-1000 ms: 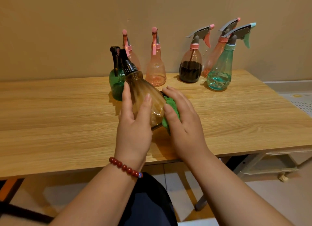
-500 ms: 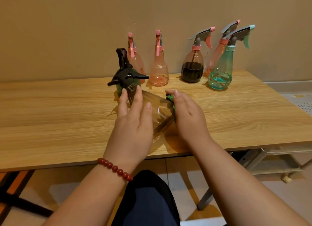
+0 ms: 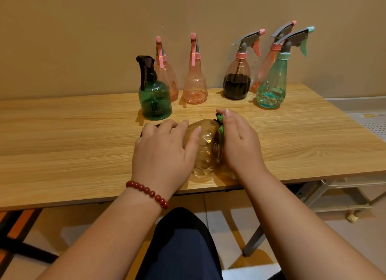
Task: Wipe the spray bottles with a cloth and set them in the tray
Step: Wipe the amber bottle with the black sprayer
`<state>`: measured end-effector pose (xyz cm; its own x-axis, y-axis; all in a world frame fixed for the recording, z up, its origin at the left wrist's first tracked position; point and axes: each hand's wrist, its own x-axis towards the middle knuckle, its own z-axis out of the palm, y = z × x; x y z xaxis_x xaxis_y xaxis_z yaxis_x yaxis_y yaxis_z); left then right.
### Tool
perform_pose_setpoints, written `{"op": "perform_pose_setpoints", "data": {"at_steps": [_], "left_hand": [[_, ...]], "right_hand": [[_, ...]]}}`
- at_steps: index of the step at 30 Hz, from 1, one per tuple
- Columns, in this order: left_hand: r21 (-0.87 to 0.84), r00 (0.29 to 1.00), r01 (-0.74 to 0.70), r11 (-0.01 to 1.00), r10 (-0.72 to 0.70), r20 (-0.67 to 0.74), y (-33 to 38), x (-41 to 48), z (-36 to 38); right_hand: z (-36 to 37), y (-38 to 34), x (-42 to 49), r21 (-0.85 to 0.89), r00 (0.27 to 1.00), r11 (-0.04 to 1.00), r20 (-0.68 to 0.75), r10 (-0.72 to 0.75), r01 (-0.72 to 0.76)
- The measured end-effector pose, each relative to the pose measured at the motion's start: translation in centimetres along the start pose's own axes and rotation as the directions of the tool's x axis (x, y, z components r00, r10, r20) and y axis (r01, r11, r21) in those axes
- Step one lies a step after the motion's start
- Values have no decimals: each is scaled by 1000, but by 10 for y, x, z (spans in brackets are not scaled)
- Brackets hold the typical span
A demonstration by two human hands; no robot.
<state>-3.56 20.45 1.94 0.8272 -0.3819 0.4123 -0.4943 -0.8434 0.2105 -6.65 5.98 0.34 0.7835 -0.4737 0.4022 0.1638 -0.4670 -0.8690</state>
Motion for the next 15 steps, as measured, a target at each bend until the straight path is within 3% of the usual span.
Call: {"op": "perform_pose_setpoints", "data": {"at_steps": [4, 7, 10, 12, 15], "left_hand": [[-74, 996, -78, 994, 74, -57, 0, 9, 7], [-318, 979, -200, 927, 198, -38, -1, 21, 14], [-506, 970, -200, 839, 244, 22, 2, 28, 24], [-527, 972, -198, 826, 235, 4, 6, 27, 31], [-511, 974, -223, 830, 214, -78, 11, 25, 38]], "right_hand": [[-4, 0, -4, 5, 999, 999, -22, -37, 37], [-9, 2, -3, 21, 995, 1000, -94, -19, 21], [-11, -1, -4, 35, 988, 997, -142, -66, 71], [-7, -4, -5, 28, 995, 995, -53, -90, 92], [2, -1, -5, 2, 994, 1000, 106, -12, 12]]}}
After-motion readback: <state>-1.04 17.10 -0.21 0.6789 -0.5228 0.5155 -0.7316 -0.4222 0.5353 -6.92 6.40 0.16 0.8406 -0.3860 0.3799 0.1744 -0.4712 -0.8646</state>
